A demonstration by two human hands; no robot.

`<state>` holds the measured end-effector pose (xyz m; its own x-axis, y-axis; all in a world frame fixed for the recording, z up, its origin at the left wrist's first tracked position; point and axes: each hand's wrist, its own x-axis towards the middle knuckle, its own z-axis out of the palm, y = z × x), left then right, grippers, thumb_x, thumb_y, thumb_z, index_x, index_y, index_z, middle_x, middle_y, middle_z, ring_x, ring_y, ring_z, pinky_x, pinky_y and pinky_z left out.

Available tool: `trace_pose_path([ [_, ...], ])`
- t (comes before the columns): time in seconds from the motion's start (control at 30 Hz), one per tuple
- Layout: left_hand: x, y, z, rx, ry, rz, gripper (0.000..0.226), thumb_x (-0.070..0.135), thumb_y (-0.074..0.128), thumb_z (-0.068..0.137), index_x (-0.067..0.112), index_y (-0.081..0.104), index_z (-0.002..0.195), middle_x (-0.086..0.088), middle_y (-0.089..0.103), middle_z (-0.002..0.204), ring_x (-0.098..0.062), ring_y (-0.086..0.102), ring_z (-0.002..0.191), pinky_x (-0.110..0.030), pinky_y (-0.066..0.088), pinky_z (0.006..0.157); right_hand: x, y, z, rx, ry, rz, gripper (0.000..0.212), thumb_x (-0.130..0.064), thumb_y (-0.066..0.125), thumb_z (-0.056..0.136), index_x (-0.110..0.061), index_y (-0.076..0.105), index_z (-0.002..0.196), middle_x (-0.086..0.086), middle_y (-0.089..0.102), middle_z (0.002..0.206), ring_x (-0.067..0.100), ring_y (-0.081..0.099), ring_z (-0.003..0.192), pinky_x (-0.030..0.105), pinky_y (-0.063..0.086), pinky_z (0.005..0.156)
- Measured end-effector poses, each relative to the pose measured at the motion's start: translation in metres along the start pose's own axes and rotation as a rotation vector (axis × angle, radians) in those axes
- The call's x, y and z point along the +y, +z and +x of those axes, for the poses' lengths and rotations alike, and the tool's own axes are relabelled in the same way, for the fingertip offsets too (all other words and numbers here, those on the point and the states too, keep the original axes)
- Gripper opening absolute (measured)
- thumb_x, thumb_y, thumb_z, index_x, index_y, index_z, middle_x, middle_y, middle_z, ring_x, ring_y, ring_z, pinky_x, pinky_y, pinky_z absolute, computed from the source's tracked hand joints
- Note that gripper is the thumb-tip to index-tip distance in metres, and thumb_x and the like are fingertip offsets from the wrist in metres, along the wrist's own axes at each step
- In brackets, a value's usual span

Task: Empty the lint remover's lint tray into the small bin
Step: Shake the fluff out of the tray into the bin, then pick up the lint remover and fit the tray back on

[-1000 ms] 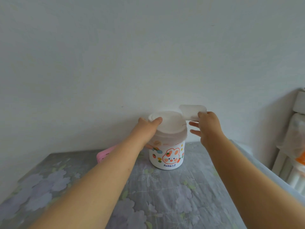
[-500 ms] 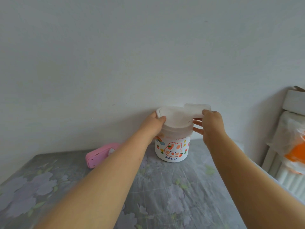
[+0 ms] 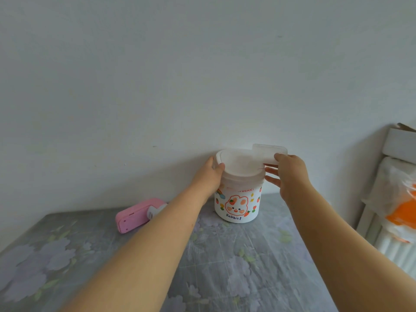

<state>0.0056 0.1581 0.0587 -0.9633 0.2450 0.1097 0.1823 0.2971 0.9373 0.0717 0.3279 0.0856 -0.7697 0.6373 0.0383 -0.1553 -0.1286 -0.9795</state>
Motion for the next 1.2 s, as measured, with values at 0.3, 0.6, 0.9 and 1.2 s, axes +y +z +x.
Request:
trace_pose_path([
  [0.3, 0.045, -0.028, -0.028, 0.237, 0.127, -0.16, 0.028, 0.042, 0.055, 0.085, 0.016, 0.063, 0.087, -0.004, 0.068, 0.089, -0.023, 0.066, 0.078, -0.034, 0.056, 0.069, -0.009, 0.018, -0.037, -0.193, -0.34, -0.111, 0.022, -0.009, 0.057, 0.086, -0.02, 0.066, 0.103, 0.0, 0.07, 0.096, 0.018, 0.069, 0.08, 0.033, 0.059, 0.075],
  [0.6, 0.036, -0.072, -0.043, 0.197, 0.032, -0.371, 0.025, 0.012, 0.07, 0.081, 0.005, 0.065, 0.104, -0.01, 0.069, 0.086, -0.018, 0.064, 0.066, -0.026, 0.053, 0.059, -0.001, 0.044, -0.071, -0.477, -0.489, -0.401, 0.031, -0.005, 0.062, 0.085, -0.028, 0.066, 0.107, -0.011, 0.068, 0.112, 0.021, 0.07, 0.082, 0.018, 0.052, 0.061],
  [0.9, 0.016, -0.093, -0.056, 0.192, 0.203, -0.096, 0.018, 0.007, 0.069, 0.08, 0.014, 0.069, 0.095, -0.006, 0.07, 0.081, -0.014, 0.066, 0.066, -0.024, 0.056, 0.061, 0.013, 0.07, -0.086, -0.542, -0.395, -0.634, 0.045, -0.045, 0.069, 0.081, -0.025, 0.06, 0.12, -0.006, 0.069, 0.107, 0.011, 0.065, 0.091, 0.03, 0.052, 0.073],
  [1.2, -0.044, -0.142, -0.046, 0.266, -0.015, 0.415, 0.033, 0.03, 0.066, 0.082, 0.019, 0.062, 0.113, -0.003, 0.063, 0.116, -0.02, 0.059, 0.102, -0.029, 0.045, 0.085, 0.026, 0.078, -0.091, -0.492, -0.357, -0.6, 0.043, -0.039, 0.07, 0.083, -0.019, 0.061, 0.12, 0.002, 0.069, 0.11, 0.02, 0.066, 0.097, 0.034, 0.049, 0.08],
])
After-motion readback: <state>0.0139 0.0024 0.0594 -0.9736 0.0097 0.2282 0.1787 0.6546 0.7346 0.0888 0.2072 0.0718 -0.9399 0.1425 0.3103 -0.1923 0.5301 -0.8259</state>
